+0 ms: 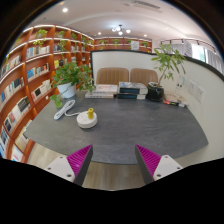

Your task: Unplug charger

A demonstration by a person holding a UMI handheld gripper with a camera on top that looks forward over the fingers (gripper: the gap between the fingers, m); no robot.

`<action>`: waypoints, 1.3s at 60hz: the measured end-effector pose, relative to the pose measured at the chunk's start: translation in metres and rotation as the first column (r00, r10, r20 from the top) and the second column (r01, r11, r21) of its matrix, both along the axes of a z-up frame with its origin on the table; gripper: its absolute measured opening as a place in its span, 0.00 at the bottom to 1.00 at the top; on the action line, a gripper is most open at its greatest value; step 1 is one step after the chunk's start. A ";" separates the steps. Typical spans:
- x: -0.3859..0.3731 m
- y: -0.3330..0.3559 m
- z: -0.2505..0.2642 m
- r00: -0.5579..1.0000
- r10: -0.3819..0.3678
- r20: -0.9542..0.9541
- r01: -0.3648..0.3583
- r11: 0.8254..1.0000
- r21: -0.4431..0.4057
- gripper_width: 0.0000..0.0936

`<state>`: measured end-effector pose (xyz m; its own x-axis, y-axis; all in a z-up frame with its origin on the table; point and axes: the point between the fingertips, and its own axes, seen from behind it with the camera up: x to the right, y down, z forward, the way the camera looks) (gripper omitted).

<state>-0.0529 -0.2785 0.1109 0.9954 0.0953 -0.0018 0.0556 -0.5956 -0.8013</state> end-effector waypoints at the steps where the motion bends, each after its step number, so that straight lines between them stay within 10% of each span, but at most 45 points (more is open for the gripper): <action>1: -0.025 0.014 -0.017 1.000 0.008 -0.006 -0.008 1.000 0.001 0.91; 29: -0.144 0.206 -0.074 0.999 -0.015 -0.036 0.017 0.999 0.049 0.66; 44: -0.145 0.235 -0.089 0.999 -0.052 0.006 0.051 0.996 0.069 0.12; 63: -0.147 0.231 -0.092 0.999 -0.031 0.008 0.031 0.999 -0.011 0.05; 78: -0.043 0.277 0.143 0.989 -0.119 -0.092 0.144 0.928 0.342 0.05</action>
<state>-0.0963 -0.0012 0.2544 0.9977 -0.0296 -0.0609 -0.0668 -0.2778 -0.9583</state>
